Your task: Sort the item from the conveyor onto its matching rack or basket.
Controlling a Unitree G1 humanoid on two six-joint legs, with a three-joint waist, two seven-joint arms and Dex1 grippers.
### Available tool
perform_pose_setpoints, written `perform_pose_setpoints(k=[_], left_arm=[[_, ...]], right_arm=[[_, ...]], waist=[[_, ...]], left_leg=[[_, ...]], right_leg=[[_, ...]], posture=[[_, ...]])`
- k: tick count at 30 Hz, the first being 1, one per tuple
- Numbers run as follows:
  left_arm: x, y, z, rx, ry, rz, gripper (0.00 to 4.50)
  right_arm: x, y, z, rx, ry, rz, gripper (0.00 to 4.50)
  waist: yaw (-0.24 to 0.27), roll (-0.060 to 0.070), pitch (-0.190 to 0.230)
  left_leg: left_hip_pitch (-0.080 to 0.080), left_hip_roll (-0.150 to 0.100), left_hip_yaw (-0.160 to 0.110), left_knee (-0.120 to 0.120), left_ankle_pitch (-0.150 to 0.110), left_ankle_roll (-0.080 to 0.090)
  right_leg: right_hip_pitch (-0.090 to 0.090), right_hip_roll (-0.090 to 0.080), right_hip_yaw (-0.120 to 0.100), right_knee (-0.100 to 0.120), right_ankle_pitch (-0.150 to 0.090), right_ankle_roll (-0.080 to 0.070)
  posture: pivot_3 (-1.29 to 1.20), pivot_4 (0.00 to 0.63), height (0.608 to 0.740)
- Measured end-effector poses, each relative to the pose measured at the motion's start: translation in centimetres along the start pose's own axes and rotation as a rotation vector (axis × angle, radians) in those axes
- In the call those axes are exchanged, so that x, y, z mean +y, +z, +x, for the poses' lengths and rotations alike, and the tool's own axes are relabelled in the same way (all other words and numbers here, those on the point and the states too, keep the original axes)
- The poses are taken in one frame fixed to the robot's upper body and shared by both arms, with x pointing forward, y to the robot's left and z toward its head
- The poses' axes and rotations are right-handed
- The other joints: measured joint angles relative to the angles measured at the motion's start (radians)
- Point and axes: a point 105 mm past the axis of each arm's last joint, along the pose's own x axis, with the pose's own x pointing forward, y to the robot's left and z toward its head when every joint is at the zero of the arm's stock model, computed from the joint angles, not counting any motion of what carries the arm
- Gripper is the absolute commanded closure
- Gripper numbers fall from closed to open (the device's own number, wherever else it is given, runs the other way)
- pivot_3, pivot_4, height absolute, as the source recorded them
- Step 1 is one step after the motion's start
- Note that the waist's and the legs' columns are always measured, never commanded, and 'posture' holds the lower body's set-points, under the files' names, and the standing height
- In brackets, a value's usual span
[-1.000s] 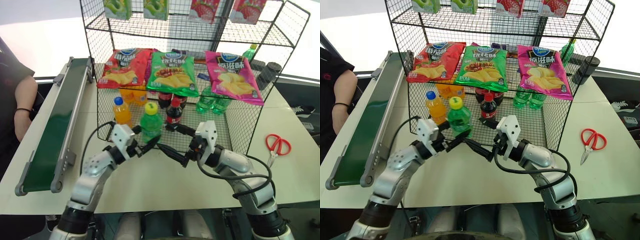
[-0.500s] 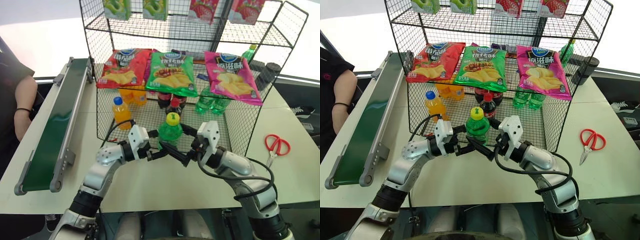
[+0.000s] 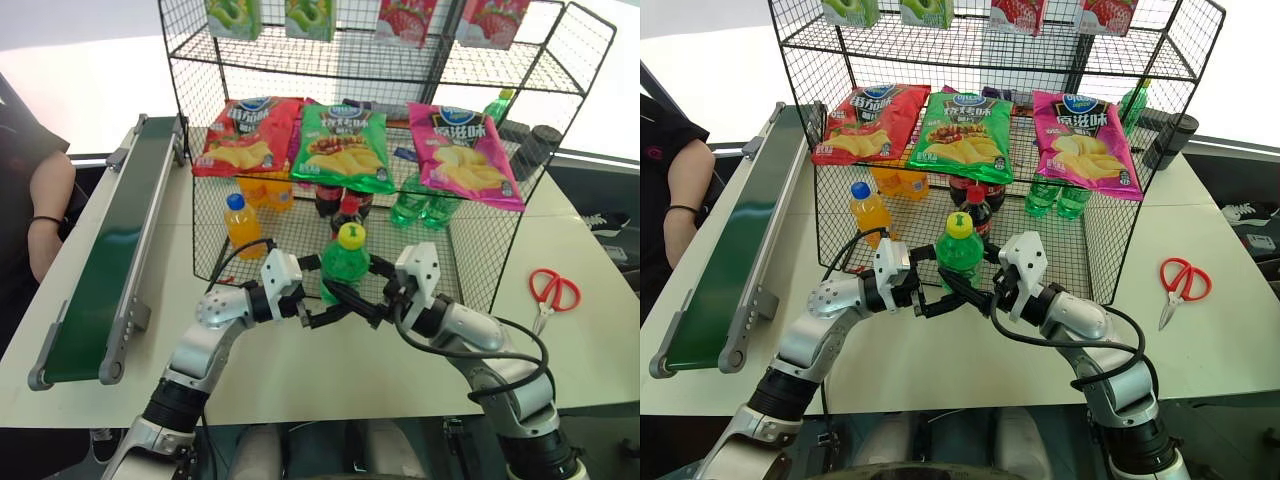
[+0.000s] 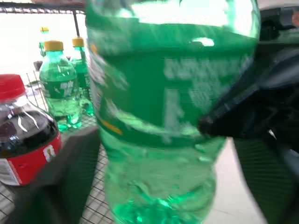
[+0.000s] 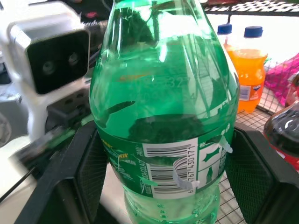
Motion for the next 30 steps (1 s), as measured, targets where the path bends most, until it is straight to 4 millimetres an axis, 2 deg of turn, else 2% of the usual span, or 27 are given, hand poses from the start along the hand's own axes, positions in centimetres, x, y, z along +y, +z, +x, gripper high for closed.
perform_pose_setpoints(k=[3, 7, 10, 13, 16, 19, 24, 30], left_arm=[[0.4, -0.6, -0.8, 0.027, 0.041, -0.003, 0.02], [1.3, -1.5, -2.7, 0.062, 0.133, -0.022, 0.02], [2.2, -1.1, -3.6, 0.049, 0.204, -0.030, 0.02], [2.1, -0.3, -3.8, 0.023, 0.224, -0.033, 0.02], [1.6, 0.6, -3.5, 0.010, 0.206, -0.033, 0.02], [1.3, 1.3, -3.1, -0.003, 0.185, -0.032, 0.02], [0.6, 1.3, -2.5, 0.012, 0.150, -0.047, 0.02], [0.5, 1.3, -2.4, 0.019, 0.148, -0.053, 0.02]], right_arm=[[-1.5, 0.1, -0.5, -0.005, -0.091, -0.038, 1.48], [-4.9, -0.4, -2.5, 0.007, -0.296, -0.104, 1.48], [-6.8, -2.4, -4.4, 0.048, -0.445, -0.102, 1.48], [-8.2, -4.5, -5.4, 0.058, -0.581, -0.045, 1.48], [-9.7, -5.8, -5.5, 0.045, -0.684, 0.001, 1.48], [-11.5, -6.1, -5.2, 0.039, -0.756, -0.017, 1.48], [-14.4, -6.7, -5.4, 0.025, -0.889, -0.028, 1.48], [-15.5, -7.1, -5.5, 0.008, -0.931, -0.032, 1.48]], waist=[[0.000, 0.000, 0.000], [0.003, 0.000, 0.000], [0.009, 0.000, 0.000], [0.010, 0.002, 0.001], [0.009, 0.003, 0.001], [0.009, 0.004, 0.001], [0.009, 0.006, 0.001], [0.003, 0.007, 0.001]], left_leg=[[0.000, 0.000, 0.000, 0.000, 0.000, 0.000], [0.000, 0.000, 0.000, 0.000, 0.000, 0.000], [0.000, 0.000, 0.000, 0.000, 0.000, 0.000], [0.001, 0.000, 0.001, 0.000, 0.000, 0.000], [0.002, 0.000, 0.002, 0.000, 0.000, 0.000], [0.002, 0.000, 0.002, 0.000, 0.000, 0.000], [0.002, 0.000, 0.002, 0.000, 0.000, -0.001], [0.002, 0.001, 0.002, 0.000, 0.001, -0.001]], right_leg=[[0.000, 0.000, 0.000, 0.000, 0.000, 0.000], [0.000, 0.000, 0.000, 0.000, 0.000, 0.000], [0.000, 0.000, 0.000, 0.000, 0.000, 0.000], [0.000, 0.000, 0.001, 0.000, 0.000, 0.000], [0.000, 0.000, 0.002, 0.002, 0.000, 0.000], [0.000, 0.000, 0.002, 0.002, 0.000, 0.000], [0.000, 0.000, 0.002, 0.002, 0.000, 0.000], [0.000, 0.000, 0.002, 0.002, 0.000, 0.000]], posture=[[0.00, 0.150, 0.740], [0.00, 0.150, 0.740], [0.00, 0.150, 0.740], [0.00, 0.150, 0.740], [0.00, 0.150, 0.740], [0.00, 0.150, 0.740], [0.00, 0.150, 0.740], [0.00, 0.150, 0.740]])
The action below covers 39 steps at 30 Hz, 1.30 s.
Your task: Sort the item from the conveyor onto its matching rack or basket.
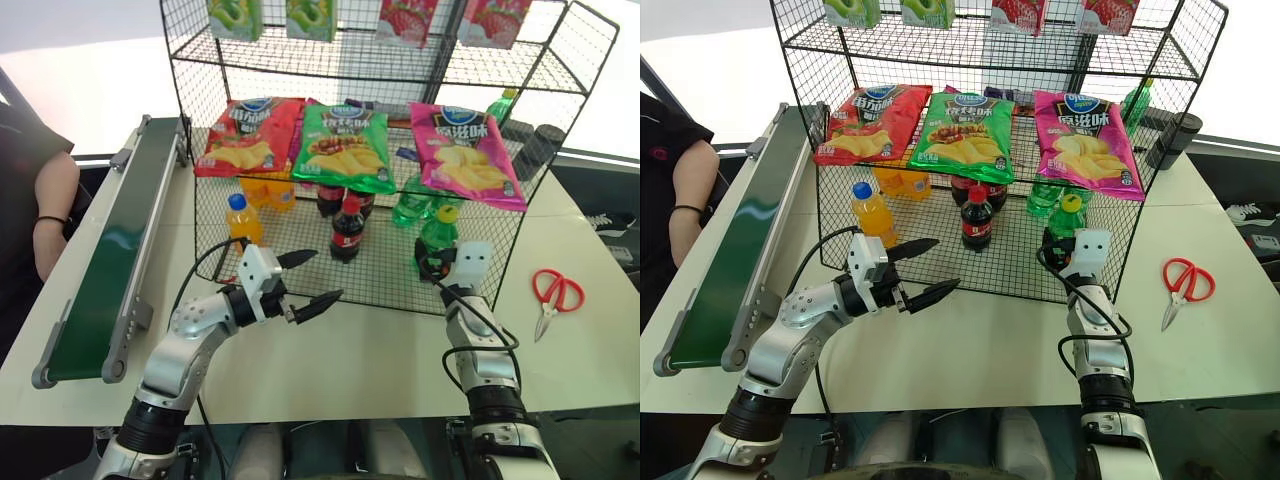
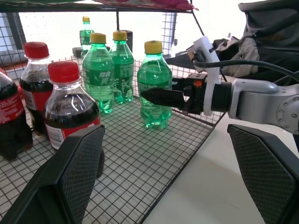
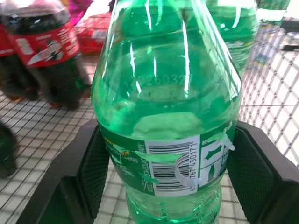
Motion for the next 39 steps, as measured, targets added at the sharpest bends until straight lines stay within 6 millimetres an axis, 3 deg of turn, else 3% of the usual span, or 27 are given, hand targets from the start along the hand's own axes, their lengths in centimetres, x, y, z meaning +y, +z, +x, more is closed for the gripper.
perform_pose_setpoints(k=[3, 6, 12, 19, 25, 29, 33, 39], left_arm=[[0.0, -0.1, 0.0, 0.002, 0.000, -0.003, 0.02], [0.0, -0.1, 0.1, 0.003, 0.000, -0.004, 0.00], [-0.2, -0.1, 0.3, 0.005, -0.006, -0.010, 0.00], [-0.3, -0.1, 0.3, 0.007, -0.017, -0.010, 0.00], [0.0, -0.4, 0.1, 0.018, -0.009, -0.013, 0.00], [1.0, -1.1, -0.6, 0.046, 0.035, 0.009, 0.00], [3.5, -2.3, -3.5, 0.134, 0.139, 0.031, 0.00], [6.5, -3.1, -8.7, 0.242, 0.293, 0.054, 0.00]], right_arm=[[0.0, 0.0, 0.0, -0.006, 0.002, 0.002, 1.48], [0.0, -0.1, 0.0, -0.007, 0.010, 0.013, 0.04], [0.0, 0.4, -0.2, -0.028, 0.012, 0.006, 0.04], [-0.2, 1.4, -2.3, -0.058, 0.035, -0.074, 0.04], [0.7, 3.6, -4.3, -0.103, 0.122, -0.167, 0.04], [2.4, 4.9, -5.5, -0.118, 0.248, -0.244, 0.04], [3.7, 5.8, -7.6, -0.097, 0.411, -0.280, 0.04], [1.0, 6.4, -10.2, -0.004, 0.482, -0.240, 0.04]], waist=[[-0.006, 0.000, 0.000], [-0.007, 0.000, 0.000], [-0.006, 0.001, -0.001], [-0.006, 0.001, -0.001], [-0.005, 0.001, -0.001], [-0.006, 0.001, -0.001], [-0.006, 0.001, -0.001], [0.003, 0.001, -0.001]], left_leg=[[0.000, 0.000, 0.000, 0.000, 0.000, 0.000], [0.000, 0.000, 0.000, 0.000, 0.000, 0.000], [0.001, 0.001, 0.000, 0.000, 0.000, 0.000], [0.001, 0.001, 0.000, 0.000, 0.000, 0.000], [0.002, 0.000, 0.000, 0.000, 0.000, 0.000], [0.004, 0.000, 0.000, -0.001, 0.000, 0.000], [0.008, 0.001, 0.000, -0.002, 0.000, 0.001], [0.011, 0.000, 0.000, -0.002, 0.000, 0.001]], right_leg=[[0.000, 0.000, 0.000, 0.000, 0.000, 0.000], [0.000, 0.000, 0.000, 0.001, 0.000, 0.000], [0.001, 0.000, 0.000, 0.001, 0.000, 0.000], [0.001, 0.000, 0.000, 0.001, 0.000, 0.000], [0.001, 0.000, 0.000, 0.001, 0.000, 0.000], [0.003, 0.001, 0.000, 0.000, 0.000, 0.000], [0.005, 0.001, 0.000, 0.000, 0.000, 0.000], [0.009, -0.001, 0.000, -0.002, -0.001, 0.000]], posture=[[0.00, 0.150, 0.740], [0.00, 0.150, 0.740], [0.00, 0.150, 0.740], [0.00, 0.150, 0.740], [0.00, 0.150, 0.740], [0.00, 0.150, 0.740], [0.00, 0.150, 0.740], [0.00, 0.150, 0.740]])
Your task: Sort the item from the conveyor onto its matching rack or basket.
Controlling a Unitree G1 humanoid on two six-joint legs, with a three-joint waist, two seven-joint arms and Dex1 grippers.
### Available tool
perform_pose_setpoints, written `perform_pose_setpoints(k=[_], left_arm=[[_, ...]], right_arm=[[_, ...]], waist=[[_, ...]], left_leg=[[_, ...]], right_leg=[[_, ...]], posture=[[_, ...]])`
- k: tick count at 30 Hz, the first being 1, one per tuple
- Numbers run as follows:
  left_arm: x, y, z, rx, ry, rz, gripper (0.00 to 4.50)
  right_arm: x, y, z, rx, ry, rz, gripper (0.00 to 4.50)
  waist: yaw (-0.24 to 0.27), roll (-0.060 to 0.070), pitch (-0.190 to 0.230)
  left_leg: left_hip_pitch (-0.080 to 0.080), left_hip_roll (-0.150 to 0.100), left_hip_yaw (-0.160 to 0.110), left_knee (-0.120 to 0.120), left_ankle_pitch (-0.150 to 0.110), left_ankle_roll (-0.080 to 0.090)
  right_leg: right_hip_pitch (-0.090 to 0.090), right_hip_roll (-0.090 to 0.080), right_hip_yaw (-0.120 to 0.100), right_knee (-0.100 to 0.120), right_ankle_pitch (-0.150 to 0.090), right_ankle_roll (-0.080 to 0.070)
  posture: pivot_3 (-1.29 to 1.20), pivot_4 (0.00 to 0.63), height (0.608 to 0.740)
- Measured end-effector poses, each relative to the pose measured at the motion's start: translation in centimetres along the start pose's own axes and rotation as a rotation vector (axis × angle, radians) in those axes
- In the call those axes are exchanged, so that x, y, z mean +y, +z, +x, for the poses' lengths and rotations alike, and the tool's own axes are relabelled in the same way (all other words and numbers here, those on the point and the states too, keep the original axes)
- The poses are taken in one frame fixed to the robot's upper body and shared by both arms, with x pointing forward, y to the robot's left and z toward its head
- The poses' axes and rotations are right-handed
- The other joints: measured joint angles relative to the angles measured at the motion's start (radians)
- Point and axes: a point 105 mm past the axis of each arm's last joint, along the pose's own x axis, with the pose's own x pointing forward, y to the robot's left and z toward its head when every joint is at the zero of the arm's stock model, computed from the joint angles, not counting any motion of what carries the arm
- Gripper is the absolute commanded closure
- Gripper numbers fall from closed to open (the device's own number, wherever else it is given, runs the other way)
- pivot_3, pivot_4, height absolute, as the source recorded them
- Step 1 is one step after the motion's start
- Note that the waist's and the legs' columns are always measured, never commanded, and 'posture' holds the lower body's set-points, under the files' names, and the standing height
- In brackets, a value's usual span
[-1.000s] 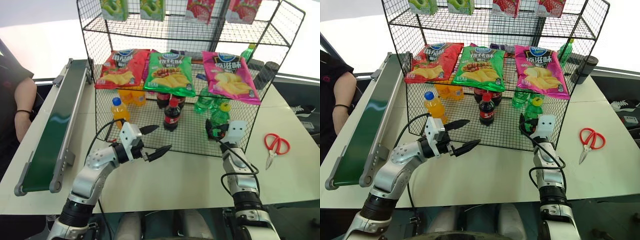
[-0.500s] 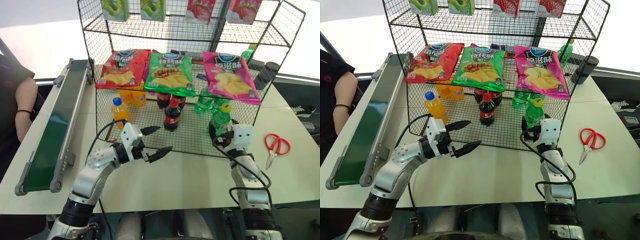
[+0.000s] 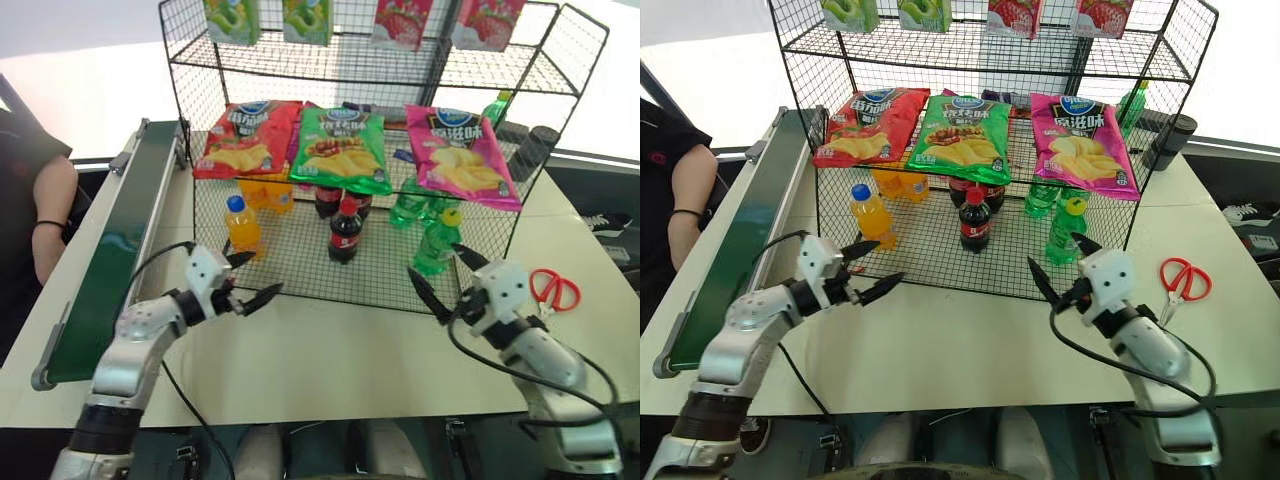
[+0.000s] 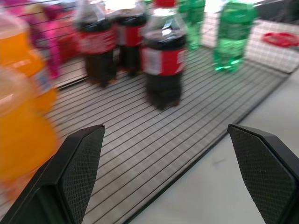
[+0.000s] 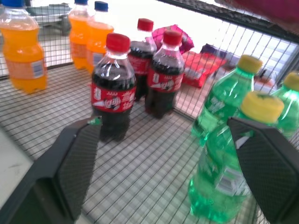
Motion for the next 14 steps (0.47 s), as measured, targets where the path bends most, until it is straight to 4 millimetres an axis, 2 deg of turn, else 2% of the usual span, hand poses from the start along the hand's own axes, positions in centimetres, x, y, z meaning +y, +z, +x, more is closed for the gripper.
perform_pose_setpoints(k=[3, 7, 9, 14], left_arm=[[1.5, -1.4, -1.9, 0.062, 0.059, -0.003, 0.00], [2.3, -2.4, -3.6, 0.098, 0.095, -0.006, 0.00], [2.5, -2.8, -4.3, 0.109, 0.111, -0.017, 0.00], [2.4, -3.0, -4.4, 0.112, 0.104, -0.023, 0.00]], right_arm=[[-1.3, -0.5, -2.0, 0.056, -0.004, 0.018, 0.04], [-2.8, -0.6, -3.9, 0.089, -0.020, 0.020, 0.04], [-3.2, -0.9, -4.4, 0.110, -0.029, 0.025, 0.04], [-3.3, -1.0, -4.4, 0.113, -0.023, 0.028, 0.04]], waist=[[0.007, 0.000, 0.000], [0.011, 0.000, 0.000], [0.013, -0.001, 0.000], [0.015, 0.000, 0.000]], left_leg=[[0.000, 0.000, 0.000, 0.000, 0.000, 0.000], [0.001, 0.001, 0.001, 0.000, 0.000, 0.000], [0.001, 0.001, 0.001, 0.000, 0.000, 0.000], [0.001, 0.001, 0.001, 0.000, 0.000, 0.000]], right_leg=[[0.000, 0.000, 0.000, 0.000, 0.000, 0.000], [0.000, 0.000, 0.000, 0.000, -0.001, -0.001], [0.000, 0.000, 0.000, 0.000, -0.001, -0.002], [0.000, -0.001, 0.001, 0.000, -0.001, -0.002]], posture=[[0.00, 0.150, 0.740], [0.00, 0.150, 0.740], [0.00, 0.150, 0.740], [0.00, 0.150, 0.740]])
